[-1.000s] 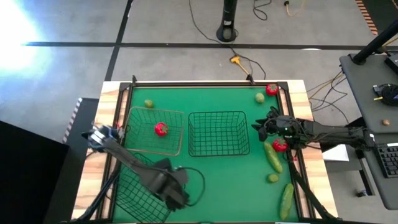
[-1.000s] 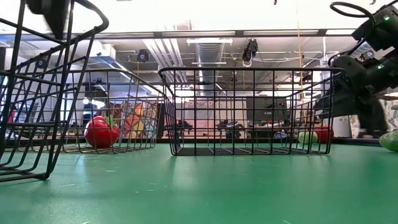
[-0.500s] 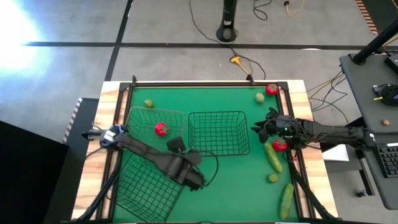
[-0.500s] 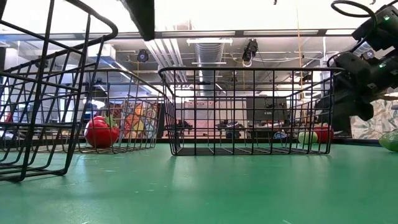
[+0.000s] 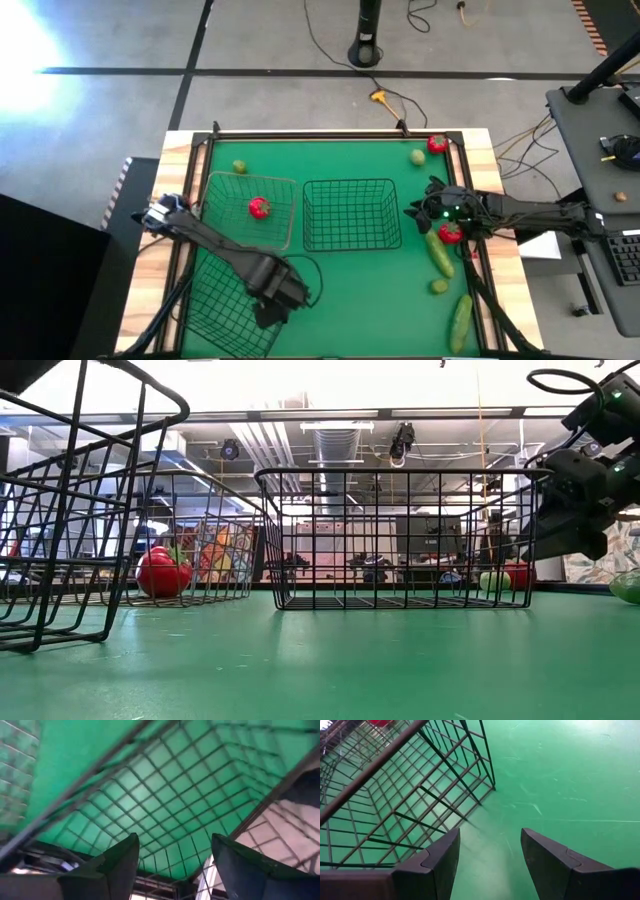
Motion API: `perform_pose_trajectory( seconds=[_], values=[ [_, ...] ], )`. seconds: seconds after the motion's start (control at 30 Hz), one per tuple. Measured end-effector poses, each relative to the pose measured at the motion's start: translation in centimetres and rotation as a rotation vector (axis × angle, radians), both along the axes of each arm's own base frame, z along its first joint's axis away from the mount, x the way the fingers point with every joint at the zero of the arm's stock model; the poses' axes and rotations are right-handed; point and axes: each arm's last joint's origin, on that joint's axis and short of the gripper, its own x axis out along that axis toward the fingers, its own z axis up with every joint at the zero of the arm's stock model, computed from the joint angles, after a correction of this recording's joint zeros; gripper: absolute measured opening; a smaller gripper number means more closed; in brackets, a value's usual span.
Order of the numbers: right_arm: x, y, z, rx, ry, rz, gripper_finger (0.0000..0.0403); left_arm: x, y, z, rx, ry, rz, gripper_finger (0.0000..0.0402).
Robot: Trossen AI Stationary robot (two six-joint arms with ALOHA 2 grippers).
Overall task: Sort produce into baskets
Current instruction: Adjust the bottom black wire basket
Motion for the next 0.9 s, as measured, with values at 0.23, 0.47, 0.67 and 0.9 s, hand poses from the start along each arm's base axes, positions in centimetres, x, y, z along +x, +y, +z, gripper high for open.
perform_pose_trajectory(
  seconds=[0.23, 0.47, 0.67, 0.9],
  values=[
    [0.0, 0.0, 0.0, 0.01, -0.006, -0.005, 0.0203, 0.5, 1.6, -5.7, 0.02, -0.007, 0.001, 0.023],
    [0.1, 0.1, 0.0, 0.046, -0.02, -0.003, 0.0203, 1.7, 3.4, -4.4, 0.258, -0.162, 0.03, 0.023],
    [0.1, 0.1, 0.0, 0.074, -0.029, -0.023, 0.0203, 1.5, 3.5, -3.0, 0.343, -0.174, -0.017, 0.023],
    [0.1, 0.1, 0.0, 0.074, -0.03, -0.023, 0.0203, 0.0, 3.5, 2.6, 0.446, -0.356, 0.013, 0.023]
  ],
)
